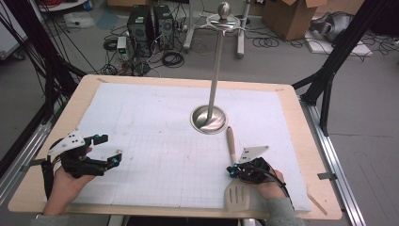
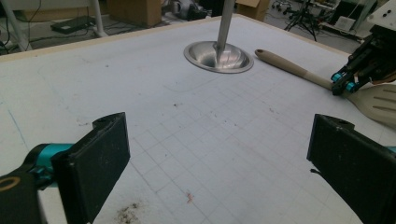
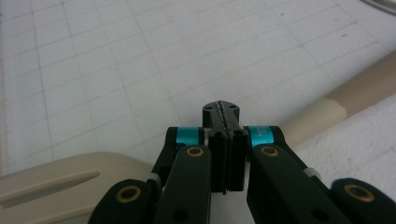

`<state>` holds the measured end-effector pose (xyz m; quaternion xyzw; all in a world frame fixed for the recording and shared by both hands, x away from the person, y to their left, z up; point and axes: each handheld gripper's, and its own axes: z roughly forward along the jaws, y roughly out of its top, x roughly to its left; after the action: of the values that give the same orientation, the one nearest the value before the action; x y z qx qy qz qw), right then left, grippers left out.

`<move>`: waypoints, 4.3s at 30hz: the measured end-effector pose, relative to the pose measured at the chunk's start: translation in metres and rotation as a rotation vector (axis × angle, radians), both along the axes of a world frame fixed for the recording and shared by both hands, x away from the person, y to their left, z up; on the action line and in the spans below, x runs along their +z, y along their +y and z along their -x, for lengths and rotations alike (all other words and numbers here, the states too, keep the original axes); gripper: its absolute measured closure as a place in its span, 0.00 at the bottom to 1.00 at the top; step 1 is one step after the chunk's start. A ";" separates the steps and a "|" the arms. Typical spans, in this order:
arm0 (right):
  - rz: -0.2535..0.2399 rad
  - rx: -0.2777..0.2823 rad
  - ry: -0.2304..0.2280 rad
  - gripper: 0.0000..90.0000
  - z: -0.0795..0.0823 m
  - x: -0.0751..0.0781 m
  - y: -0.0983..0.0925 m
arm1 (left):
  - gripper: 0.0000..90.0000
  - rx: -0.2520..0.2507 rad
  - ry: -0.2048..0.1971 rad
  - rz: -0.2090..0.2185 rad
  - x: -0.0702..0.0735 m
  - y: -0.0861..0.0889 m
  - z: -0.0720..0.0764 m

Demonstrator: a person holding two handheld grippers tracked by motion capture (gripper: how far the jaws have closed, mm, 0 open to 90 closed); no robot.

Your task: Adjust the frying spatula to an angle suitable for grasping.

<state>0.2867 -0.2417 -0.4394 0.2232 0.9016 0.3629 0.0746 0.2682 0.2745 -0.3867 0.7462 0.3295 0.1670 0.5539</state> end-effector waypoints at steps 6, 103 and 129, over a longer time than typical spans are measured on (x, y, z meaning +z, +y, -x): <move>-0.002 -0.040 0.000 1.00 0.006 0.004 -0.008 | 0.07 -0.010 0.000 0.005 0.000 -0.003 -0.003; 0.020 -0.059 0.008 1.00 -0.043 0.003 -0.019 | 0.07 0.001 0.003 -0.010 -0.005 -0.004 -0.001; -0.180 -0.252 -0.101 0.63 0.007 0.055 -0.047 | 0.07 -0.013 -0.017 0.024 0.003 -0.004 -0.005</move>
<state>0.2798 -0.2891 -0.3840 0.3217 0.8254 0.4409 0.1445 0.2733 0.2704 -0.3838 0.7403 0.3218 0.1658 0.5665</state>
